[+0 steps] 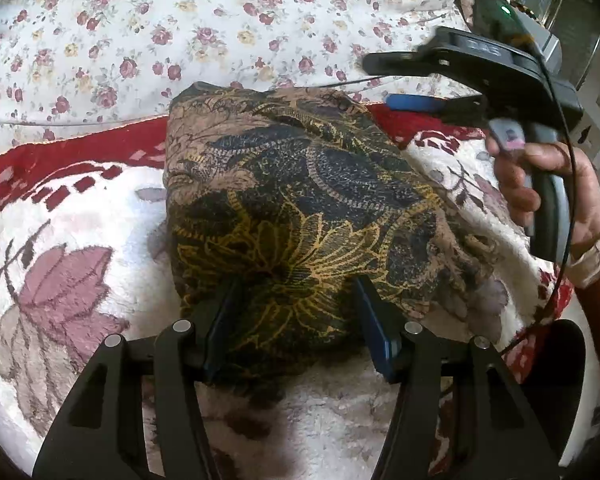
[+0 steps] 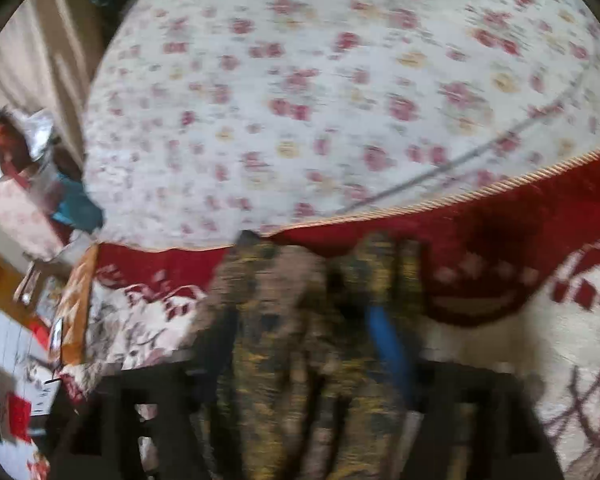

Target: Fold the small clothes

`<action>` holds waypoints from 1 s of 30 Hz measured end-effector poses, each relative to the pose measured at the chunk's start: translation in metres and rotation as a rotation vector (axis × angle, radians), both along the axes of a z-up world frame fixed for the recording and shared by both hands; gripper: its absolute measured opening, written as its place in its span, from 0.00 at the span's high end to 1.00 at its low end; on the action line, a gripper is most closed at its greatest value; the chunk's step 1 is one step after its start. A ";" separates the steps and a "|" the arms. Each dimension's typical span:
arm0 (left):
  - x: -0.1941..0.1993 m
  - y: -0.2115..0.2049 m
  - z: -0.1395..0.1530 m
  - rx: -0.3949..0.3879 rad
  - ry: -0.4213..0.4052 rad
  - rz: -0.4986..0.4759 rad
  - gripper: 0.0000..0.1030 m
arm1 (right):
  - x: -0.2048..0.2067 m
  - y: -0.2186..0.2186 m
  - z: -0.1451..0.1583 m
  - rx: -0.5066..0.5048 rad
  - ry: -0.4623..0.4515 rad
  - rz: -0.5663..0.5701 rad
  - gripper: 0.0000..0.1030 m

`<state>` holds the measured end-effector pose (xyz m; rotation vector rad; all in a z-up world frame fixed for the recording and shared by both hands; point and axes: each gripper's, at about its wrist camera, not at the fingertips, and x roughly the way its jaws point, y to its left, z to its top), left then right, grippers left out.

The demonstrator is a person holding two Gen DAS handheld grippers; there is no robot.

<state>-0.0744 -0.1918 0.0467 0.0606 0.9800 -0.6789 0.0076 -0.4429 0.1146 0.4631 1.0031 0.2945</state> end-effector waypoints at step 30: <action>-0.006 0.002 0.003 0.007 0.019 -0.003 0.43 | -0.082 0.032 -0.021 -0.088 0.132 0.079 0.92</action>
